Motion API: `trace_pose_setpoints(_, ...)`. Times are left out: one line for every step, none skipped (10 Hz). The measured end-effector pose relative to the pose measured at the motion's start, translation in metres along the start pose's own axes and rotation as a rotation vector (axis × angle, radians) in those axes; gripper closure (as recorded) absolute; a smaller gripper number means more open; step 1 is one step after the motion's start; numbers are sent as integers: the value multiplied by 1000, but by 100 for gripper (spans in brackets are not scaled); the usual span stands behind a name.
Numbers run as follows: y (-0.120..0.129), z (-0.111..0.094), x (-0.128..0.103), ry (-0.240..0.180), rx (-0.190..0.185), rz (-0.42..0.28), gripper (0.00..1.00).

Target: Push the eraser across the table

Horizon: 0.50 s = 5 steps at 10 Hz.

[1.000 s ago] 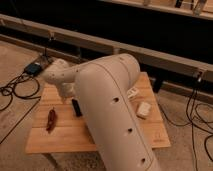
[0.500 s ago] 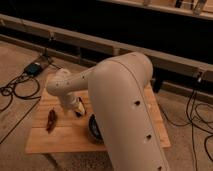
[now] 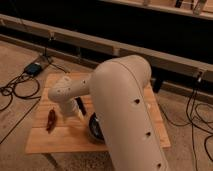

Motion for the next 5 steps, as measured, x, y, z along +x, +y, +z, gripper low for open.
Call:
trace_pose_setpoints(0, 5, -3, 6, -5, -5, 35)
trace_pose_setpoints(-2, 9, -9, 10, -8, -8, 35)
trace_pose_setpoints(-2, 12, -14, 13, -15, -14, 35)
trace_pose_setpoints(0, 17, -21, 17, -25, -25, 35)
trace_pose_setpoints(1, 19, -26, 19, -33, -29, 35)
